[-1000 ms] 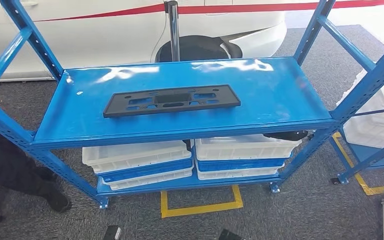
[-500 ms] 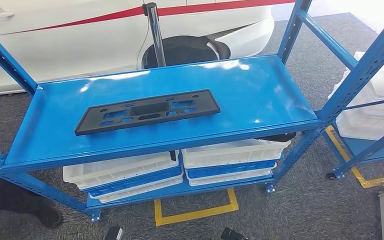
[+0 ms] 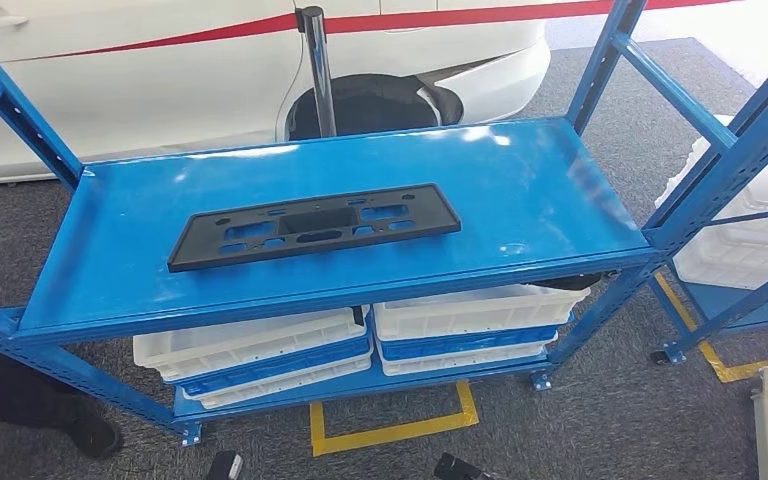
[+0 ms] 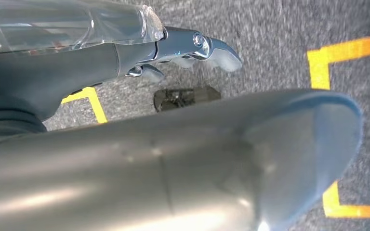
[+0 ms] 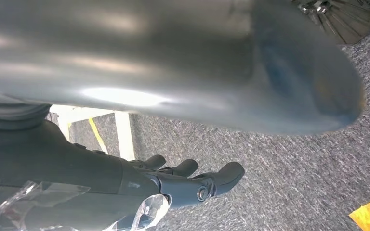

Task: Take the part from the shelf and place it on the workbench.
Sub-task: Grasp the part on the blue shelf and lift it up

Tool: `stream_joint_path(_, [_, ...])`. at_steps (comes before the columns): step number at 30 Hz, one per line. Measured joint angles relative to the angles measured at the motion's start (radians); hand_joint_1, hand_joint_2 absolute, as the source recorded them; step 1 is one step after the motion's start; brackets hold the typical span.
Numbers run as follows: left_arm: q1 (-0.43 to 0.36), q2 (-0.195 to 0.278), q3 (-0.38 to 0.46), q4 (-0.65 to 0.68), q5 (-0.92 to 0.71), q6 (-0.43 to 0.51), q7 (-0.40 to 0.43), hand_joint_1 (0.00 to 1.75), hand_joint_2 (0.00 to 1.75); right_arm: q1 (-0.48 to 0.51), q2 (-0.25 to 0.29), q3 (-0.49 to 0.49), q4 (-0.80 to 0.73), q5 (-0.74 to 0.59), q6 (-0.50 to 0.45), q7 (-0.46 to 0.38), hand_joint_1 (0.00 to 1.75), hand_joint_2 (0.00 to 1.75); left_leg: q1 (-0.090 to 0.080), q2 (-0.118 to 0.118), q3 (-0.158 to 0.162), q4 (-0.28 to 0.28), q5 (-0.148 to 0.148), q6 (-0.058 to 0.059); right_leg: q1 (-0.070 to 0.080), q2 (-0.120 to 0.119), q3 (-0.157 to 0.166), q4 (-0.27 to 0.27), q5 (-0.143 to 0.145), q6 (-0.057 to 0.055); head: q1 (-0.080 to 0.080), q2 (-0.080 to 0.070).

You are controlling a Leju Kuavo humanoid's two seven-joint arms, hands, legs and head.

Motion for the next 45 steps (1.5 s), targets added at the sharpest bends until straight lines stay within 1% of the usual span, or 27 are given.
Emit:
stream_joint_path(2, [0.0,0.0,0.0,0.0,0.006,0.0,-0.012,0.0,0.0,0.0,0.0,-0.003,0.0,0.0,0.002,-0.006,0.0,0.0,0.0,0.0,0.0,0.0,-0.001,0.001,0.0,0.0,0.0,-0.001,0.0,0.004,0.0,0.0])
stream_joint_path(6, [-0.001,0.0,0.0,0.0,0.008,-0.003,-0.027,0.0,0.0,0.0,0.003,-0.008,0.0,0.0,0.009,-0.017,0.0,0.0,0.001,0.0,0.0,0.0,-0.001,0.001,-0.001,0.0,0.0,-0.001,-0.001,0.006,0.0,0.0])
stream_joint_path(9, [-0.001,0.0,0.0,0.0,0.008,-0.005,-0.034,0.0,0.0,-0.001,0.004,-0.01,0.0,-0.003,0.03,-0.051,0.0,0.0,0.003,0.0,0.001,0.0,-0.001,0.001,-0.001,0.0,0.0,-0.001,-0.001,0.006,0.0,0.0])
stream_joint_path(12, [0.0,0.0,0.0,0.0,0.001,-0.012,-0.038,0.0,0.0,-0.008,0.004,-0.01,0.0,-0.009,0.116,-0.133,0.0,0.0,0.004,0.0,0.001,0.0,-0.001,0.001,0.001,0.0,0.0,-0.001,-0.001,0.006,0.0,0.0])
stream_joint_path(17, [0.001,0.0,0.0,0.0,-0.022,-0.028,-0.039,0.0,0.0,-0.051,-0.003,-0.006,-0.002,0.038,0.332,-0.281,0.0,0.0,0.007,0.0,0.001,0.0,0.0,0.0,0.003,0.0,0.001,-0.001,-0.001,0.006,0.0,0.0])
stream_joint_path(20, [0.0,0.0,-0.001,0.0,-0.029,-0.033,-0.039,0.0,0.0,-0.086,-0.009,0.003,-0.01,0.066,0.393,-0.337,0.0,0.0,0.008,0.0,0.001,0.0,0.0,-0.001,0.004,0.0,0.001,-0.001,-0.001,0.006,0.0,0.0])
stream_joint_path(23, [0.0,0.001,-0.002,0.0,-0.031,-0.036,-0.04,0.0,0.0,-0.127,-0.017,0.021,-0.032,0.093,0.436,-0.415,0.0,0.0,0.008,0.001,0.001,0.0,0.001,-0.001,0.004,0.0,0.001,0.0,0.0,0.006,0.0,0.0])
stream_joint_path(25, [-0.001,0.001,-0.003,0.0,-0.035,-0.039,-0.043,0.0,0.0,-0.158,-0.022,0.038,-0.054,0.108,0.473,-0.449,0.0,0.0,0.008,0.001,0.002,0.0,0.001,-0.001,0.004,0.0,0.001,0.0,0.0,0.006,0.0,0.0])
stream_joint_path(29, [-0.002,0.001,-0.006,0.0,-0.046,-0.045,-0.054,0.0,0.0,-0.214,-0.035,0.084,-0.099,0.113,0.539,-0.48,0.0,0.0,0.008,0.0,0.002,0.0,0.001,-0.001,0.004,0.0,0.002,-0.001,0.0,0.006,0.0,0.0])
stream_joint_path(34, [-0.001,0.001,-0.006,0.0,-0.048,-0.049,-0.057,0.0,0.0,-0.257,-0.048,0.154,-0.146,0.092,0.619,-0.549,0.0,0.0,0.008,0.0,0.002,0.0,0.001,-0.001,0.004,-0.001,0.002,-0.001,0.0,0.006,0.0,0.0])
stream_joint_path(40, [0.006,0.003,-0.007,0.0,-0.035,-0.042,-0.058,0.0,0.0,-0.296,-0.057,0.254,-0.217,0.058,0.678,-0.639,0.0,0.0,0.008,0.0,0.002,0.0,0.001,-0.001,0.004,-0.001,0.001,-0.001,0.0,0.006,0.0,0.0])
stream_joint_path(45, [0.012,0.009,-0.007,0.0,-0.018,-0.031,-0.07,0.0,0.0,-0.318,-0.06,0.324,-0.281,0.028,0.711,-0.671,0.0,0.0,0.009,0.0,0.002,0.0,0.001,-0.001,0.005,-0.001,0.001,0.0,0.0,0.006,0.0,0.0])
